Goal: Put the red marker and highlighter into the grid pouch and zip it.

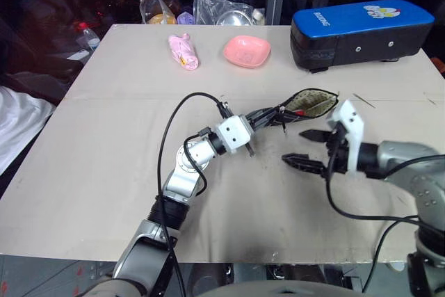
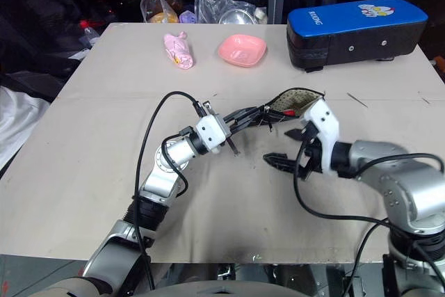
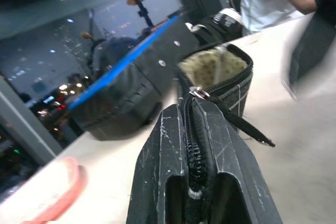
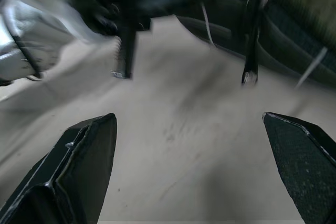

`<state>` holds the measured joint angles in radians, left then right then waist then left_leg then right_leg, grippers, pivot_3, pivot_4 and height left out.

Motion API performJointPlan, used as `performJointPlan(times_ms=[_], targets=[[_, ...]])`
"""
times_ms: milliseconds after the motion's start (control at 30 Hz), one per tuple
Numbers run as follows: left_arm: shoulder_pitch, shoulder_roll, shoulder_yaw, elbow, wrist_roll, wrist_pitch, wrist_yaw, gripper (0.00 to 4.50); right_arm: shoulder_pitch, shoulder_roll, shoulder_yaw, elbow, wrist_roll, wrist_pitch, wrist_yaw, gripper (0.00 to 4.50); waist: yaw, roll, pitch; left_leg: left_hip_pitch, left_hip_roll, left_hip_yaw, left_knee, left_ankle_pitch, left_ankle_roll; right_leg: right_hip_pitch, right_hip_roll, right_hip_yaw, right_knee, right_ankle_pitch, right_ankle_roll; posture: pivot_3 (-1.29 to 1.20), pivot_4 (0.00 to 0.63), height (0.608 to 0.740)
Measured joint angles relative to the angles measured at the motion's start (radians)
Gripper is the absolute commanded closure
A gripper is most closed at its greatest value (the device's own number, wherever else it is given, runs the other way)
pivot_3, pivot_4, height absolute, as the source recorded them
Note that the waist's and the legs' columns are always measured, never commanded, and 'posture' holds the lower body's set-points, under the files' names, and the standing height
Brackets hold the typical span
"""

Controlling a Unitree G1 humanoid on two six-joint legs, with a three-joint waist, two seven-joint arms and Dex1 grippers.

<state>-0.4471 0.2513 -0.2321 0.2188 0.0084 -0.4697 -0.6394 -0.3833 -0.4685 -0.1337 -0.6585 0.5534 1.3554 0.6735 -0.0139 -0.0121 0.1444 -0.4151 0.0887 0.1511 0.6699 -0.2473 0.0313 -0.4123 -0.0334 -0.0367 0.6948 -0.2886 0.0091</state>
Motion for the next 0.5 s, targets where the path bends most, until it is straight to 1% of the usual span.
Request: performJointPlan(times_ms=[133,267,467,500], targets=[[0.001,0.0,-0.005,0.0,-0.005,0.002,-0.016,4.5,-0.043,0.068,0.012,0.046,-0.015,0.006,-0.104,0.01,0.002,0.0,0.0,0.0,0.0,-0.001,0.0,0.0,0.0,0.0,0.0,-0.001,0.0,0.0,0.0,0.0,0.15,0.74],[0.01,0.0,-0.006,-0.002,-0.012,0.004,-0.026,4.5,-0.075,0.117,0.019,0.089,-0.016,0.004,-0.163,0.01,0.002,0.0,0.0,-0.001,0.0,-0.001,-0.001,0.0,0.0,0.0,0.0,-0.001,-0.001,0.0,0.0,0.0,0.15,0.74],[0.014,-0.001,-0.007,-0.002,-0.012,0.005,-0.034,4.5,-0.085,0.176,0.03,0.125,-0.025,-0.03,-0.237,0.01,0.001,0.0,0.0,-0.001,0.0,-0.001,-0.001,0.0,0.0,0.0,0.0,-0.001,-0.001,0.0,0.0,0.0,0.15,0.74],[0.014,-0.001,-0.007,-0.002,-0.012,0.005,-0.034,4.5,-0.085,0.182,0.03,0.129,-0.026,-0.03,-0.246,0.25,0.001,0.0,0.0,-0.001,0.0,-0.001,-0.001,0.0,0.0,0.0,0.0,-0.001,-0.001,0.0,0.0,0.0,0.15,0.74]])
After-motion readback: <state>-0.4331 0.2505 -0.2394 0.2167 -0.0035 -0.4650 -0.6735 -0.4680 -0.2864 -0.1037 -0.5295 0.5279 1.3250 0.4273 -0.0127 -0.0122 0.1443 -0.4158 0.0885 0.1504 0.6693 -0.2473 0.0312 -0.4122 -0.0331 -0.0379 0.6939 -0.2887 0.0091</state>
